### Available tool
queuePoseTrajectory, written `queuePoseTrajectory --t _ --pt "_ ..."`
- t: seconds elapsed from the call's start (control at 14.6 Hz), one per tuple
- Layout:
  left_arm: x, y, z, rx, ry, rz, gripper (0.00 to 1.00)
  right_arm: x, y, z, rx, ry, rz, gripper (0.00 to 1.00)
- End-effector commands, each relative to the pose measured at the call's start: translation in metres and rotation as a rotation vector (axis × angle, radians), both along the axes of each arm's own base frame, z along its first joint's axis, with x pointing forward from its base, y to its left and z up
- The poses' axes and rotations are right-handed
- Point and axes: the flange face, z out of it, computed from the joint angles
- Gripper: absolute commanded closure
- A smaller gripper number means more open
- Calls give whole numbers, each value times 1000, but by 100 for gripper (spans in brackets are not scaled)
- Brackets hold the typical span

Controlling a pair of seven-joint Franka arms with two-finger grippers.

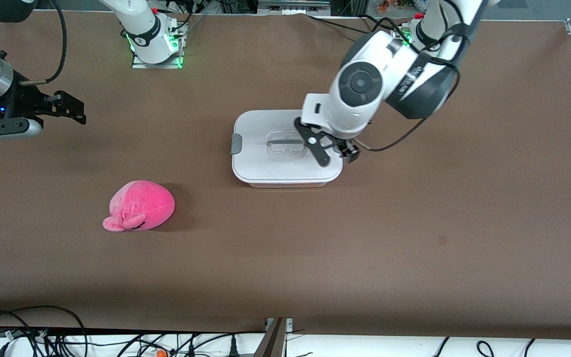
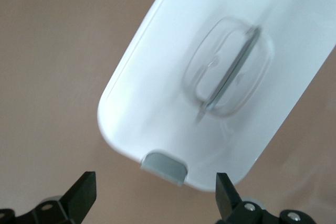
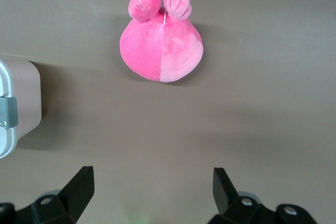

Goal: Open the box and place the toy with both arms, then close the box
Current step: 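Move the left gripper over the white lid and grasp its handle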

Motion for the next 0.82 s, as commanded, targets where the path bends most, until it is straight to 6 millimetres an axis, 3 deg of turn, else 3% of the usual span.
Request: queuePoseTrajectory --t 0.0,0.41,0.75 --pt "-4 -34 -15 -17 -78 -121 0 -1 1 5 -11 2 1 0" --pt "-30 -78 -47 -8 -118 -211 0 -2 -1 5 -11 3 -2 0" --pt "-44 -89 -63 33 -160 -333 0 -1 -2 5 -11 3 -4 0"
